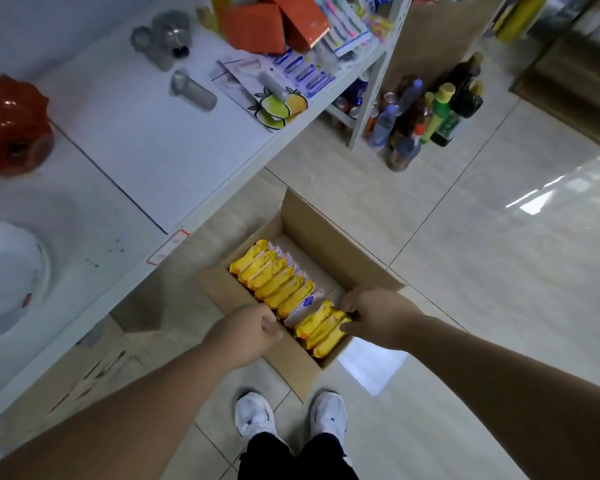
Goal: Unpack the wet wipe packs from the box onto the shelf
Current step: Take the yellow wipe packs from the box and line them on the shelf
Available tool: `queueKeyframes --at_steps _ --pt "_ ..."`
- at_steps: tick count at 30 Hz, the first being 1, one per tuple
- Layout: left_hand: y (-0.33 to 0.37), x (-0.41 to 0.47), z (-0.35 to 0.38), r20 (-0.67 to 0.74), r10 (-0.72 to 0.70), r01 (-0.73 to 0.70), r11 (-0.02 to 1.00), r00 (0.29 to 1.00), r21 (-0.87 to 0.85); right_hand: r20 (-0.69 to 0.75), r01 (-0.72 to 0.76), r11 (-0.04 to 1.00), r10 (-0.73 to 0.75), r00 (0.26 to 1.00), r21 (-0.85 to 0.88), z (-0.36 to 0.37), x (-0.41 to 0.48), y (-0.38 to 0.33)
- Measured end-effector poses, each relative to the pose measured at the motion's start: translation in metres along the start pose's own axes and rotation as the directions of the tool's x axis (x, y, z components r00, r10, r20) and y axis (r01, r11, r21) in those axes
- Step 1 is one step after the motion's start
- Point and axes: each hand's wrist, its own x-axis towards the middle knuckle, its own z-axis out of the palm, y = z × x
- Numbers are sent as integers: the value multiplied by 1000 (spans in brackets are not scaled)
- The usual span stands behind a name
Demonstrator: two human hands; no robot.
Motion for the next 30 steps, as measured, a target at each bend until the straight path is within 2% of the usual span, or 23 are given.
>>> queueKeyframes --at_steps 11,19,24,27,30 --pt "-62 190 117 -31 -23 22 999 999 -35 48 50 997 -47 998 -60 129 159 57" --pt "-72 240 135 -128 108 -73 964 986 254 9 39 997 -38 999 -67 175 210 72" --pt "-75 253 133 -130 139 -79 917 982 391 85 56 986 -43 995 -157 180 231 73" --pt "-78 257 140 -116 200 -112 848 973 518 154 110 969 -77 985 -221 181 238 73" --pt "-78 262 141 -107 216 -120 818 971 562 154 126 972 -96 983 -198 180 245 76"
